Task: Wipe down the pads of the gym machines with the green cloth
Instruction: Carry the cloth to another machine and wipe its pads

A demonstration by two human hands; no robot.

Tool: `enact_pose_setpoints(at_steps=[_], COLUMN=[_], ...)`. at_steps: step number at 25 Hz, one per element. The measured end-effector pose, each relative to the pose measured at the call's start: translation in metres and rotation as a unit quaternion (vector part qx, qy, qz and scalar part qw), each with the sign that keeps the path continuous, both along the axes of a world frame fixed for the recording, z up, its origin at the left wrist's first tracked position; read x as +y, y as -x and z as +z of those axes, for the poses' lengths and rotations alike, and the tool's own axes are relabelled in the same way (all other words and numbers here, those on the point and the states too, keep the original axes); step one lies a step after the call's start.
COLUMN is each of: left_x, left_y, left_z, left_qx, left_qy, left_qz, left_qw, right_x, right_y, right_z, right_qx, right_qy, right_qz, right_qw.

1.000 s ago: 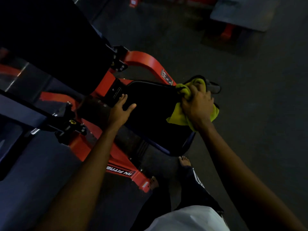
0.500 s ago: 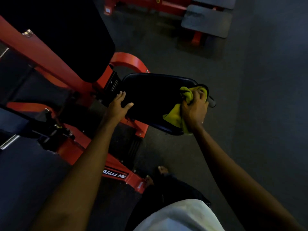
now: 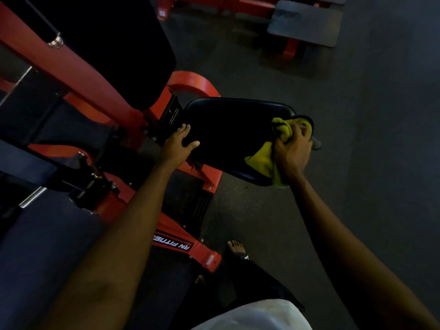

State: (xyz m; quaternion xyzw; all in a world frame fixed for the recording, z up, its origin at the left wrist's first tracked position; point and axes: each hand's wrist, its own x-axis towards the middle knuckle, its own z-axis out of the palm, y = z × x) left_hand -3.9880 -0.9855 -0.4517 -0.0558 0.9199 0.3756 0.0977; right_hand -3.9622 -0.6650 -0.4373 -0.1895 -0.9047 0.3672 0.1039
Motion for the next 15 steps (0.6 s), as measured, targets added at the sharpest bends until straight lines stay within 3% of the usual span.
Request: enact_pose_setpoints(at_steps=[8, 12, 15], left_x=[-0.04, -0.069, -0.086], left_y=[0.008, 0.022, 0.035], left_z=[-0.005, -0.022, -0.025], left_qx=[0.061, 0.076, 0.079], left_qy=[0.003, 0.01, 0.002], left_qz=[-0.101, -0.211, -0.266], left_qw=[0.993, 0.974, 0.961], right_x=[-0.046, -0.066, -0.112], right_y=[-0.076, -0.083, -0.1], right_z=[-0.015, -0.017, -0.028], right_qx=[0.035, 0.042, 0.013], right_qy=[-0.06, -0.098, -0.177], right_qz=[-0.041, -0.107, -0.138], right_qw=[0.997, 0.989, 0.974])
